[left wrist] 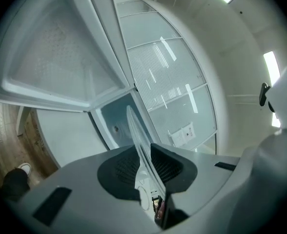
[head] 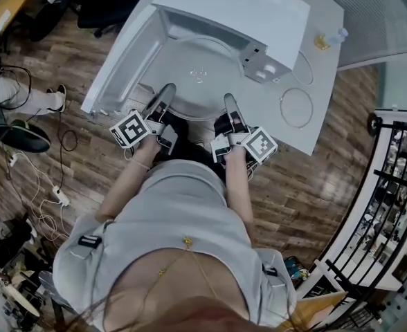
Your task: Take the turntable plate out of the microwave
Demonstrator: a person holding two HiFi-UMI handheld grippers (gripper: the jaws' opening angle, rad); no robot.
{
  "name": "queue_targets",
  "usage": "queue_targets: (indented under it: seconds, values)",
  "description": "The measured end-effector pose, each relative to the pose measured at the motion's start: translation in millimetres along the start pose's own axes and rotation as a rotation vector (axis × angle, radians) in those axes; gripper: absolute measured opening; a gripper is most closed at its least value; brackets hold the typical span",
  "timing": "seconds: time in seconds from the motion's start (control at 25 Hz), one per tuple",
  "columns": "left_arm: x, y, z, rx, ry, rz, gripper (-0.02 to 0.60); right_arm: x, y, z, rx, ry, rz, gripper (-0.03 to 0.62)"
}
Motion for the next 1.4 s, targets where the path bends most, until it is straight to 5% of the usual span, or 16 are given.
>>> queue_targets:
  seconds: [0.48, 1.4]
  values:
    - [-29, -11, -55, 0.119, -0.076, -0.014, 0.086, -30, -3, 58, -0.136, 0.084, -0.044, 0.061]
    - [-103, -138, -45, 0.183, -0.079, 0.125, 0.087, -102, -93, 57, -0.058, 0.102, -0.158, 0.064]
Point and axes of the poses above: the fingertips, and each gripper's own axes: y backward along the fingers, z to its left, x out of its underside, the point moved 5 cm from there along y, backward along the fingers, and after that the axes turned 2 degrees about x, right-handed, at the moved point
